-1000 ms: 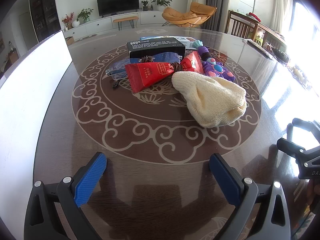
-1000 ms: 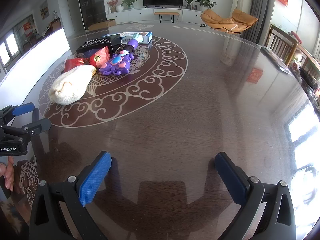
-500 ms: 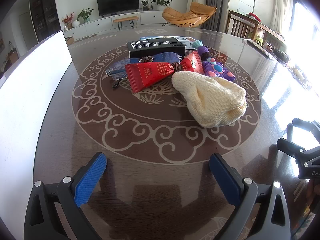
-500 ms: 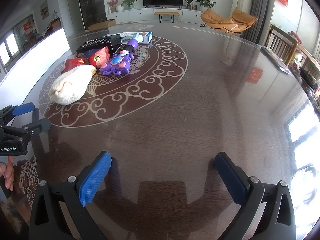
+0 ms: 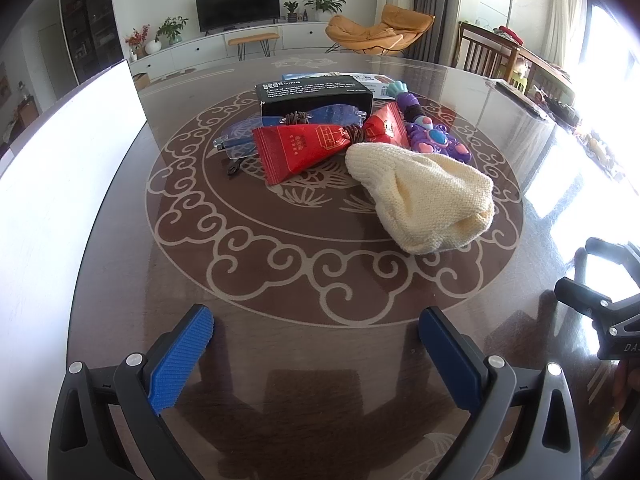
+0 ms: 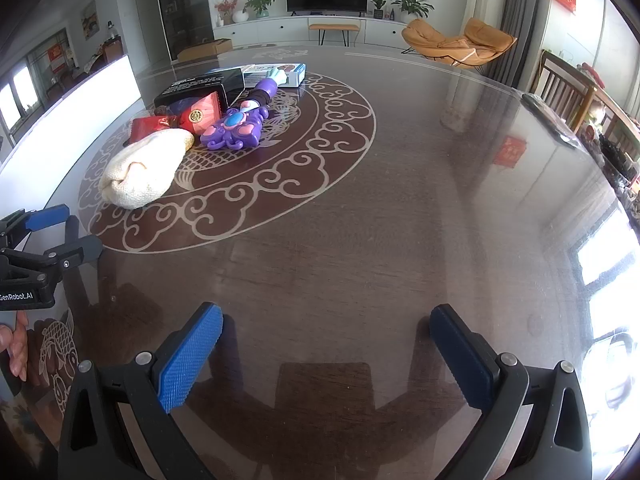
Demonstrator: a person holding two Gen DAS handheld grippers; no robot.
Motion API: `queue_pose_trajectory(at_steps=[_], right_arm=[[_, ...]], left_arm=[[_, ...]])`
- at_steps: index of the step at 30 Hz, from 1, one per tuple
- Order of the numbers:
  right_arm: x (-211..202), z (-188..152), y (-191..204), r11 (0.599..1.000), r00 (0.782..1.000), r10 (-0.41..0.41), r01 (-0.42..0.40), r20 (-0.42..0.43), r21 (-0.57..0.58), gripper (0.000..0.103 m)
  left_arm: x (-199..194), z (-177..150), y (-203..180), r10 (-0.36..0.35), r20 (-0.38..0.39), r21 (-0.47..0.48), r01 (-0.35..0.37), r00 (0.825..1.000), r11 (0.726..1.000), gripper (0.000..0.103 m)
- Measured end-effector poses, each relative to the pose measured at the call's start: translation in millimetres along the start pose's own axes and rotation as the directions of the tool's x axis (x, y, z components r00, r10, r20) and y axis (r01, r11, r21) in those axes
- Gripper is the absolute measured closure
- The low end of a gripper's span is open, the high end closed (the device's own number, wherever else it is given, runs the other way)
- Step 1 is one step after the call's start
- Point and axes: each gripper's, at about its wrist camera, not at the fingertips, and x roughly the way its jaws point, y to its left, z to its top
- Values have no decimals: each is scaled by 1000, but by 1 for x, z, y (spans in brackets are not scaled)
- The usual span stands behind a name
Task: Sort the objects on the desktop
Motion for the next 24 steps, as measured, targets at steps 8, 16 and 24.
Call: queue_pose_trajectory(at_steps=[8,16,24], right_arm=[[-1,0,0,1000,1000,2,-2,2,-2,0],[-1,-2,1,1000,1000,3,-3,4,-5,0],[-1,-2,0,1000,1000,0,0,5,-5,0]], left_arm=[[-2,-1,5,-13,11,-26,13,1000,1000,0],[-16,-3,16,-146,79,-81,153,986,985,0],[-34,51,-36,-178,185,-54,191,966,980,0]])
